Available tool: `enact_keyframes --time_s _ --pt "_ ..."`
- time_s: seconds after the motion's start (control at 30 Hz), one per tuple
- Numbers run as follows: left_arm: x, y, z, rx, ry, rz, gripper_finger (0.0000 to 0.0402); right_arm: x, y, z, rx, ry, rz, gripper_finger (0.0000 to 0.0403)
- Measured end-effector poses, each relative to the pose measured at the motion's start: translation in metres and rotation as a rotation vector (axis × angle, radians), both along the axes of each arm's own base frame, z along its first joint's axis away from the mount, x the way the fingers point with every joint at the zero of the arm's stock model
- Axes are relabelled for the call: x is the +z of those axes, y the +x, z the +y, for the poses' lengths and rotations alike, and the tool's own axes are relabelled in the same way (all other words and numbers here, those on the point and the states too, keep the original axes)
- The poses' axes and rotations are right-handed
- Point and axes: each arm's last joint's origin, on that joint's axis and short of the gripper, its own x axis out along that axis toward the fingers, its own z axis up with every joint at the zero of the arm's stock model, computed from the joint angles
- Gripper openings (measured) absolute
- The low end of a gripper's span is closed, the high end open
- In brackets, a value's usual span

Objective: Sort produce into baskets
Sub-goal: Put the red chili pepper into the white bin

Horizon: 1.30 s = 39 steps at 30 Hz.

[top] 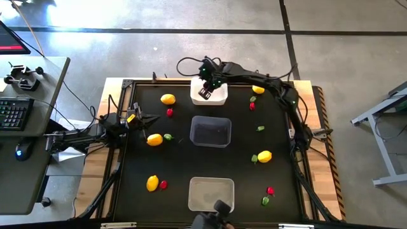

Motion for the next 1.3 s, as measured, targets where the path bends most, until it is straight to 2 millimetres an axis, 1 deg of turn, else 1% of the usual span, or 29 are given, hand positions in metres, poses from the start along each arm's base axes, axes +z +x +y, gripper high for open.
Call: enact_keyframes --time_s 0.2,0.3,0.8,0.97,1.1,1.2,1.3 --pt "0.000 0.000 0.000 0.000 0.000 0.000 0.0000 -0.025 0.006 -0.002 -0.043 0.063 0.073 0.0048" --pt "0.000 0.000 0.000 0.000 0.000 0.000 0.0000 -0.031 0.005 -0.002 -0.074 0.090 0.091 0.0048" --pt "0.000 0.000 0.000 0.000 0.000 0.000 0.0000 -0.033 0.005 0.000 -0.066 0.092 0.104 0.0048" --pt "0.000 0.000 0.000 0.000 0.000 0.000 0.0000 -0.039 0.007 0.002 -0.065 0.104 0.122 0.0048" --pt "0.000 0.000 0.000 0.000 0.000 0.000 0.0000 -0.038 0.007 0.002 -0.065 0.102 0.120 0.0049" --pt "0.000 0.000 0.000 0.000 0.000 0.000 0.0000 -0.039 0.006 0.003 -0.061 0.092 0.140 0.0059" --pt "0.000 0.000 0.000 0.000 0.000 0.000 0.0000 -0.038 0.008 0.005 -0.060 0.062 0.152 0.0088"
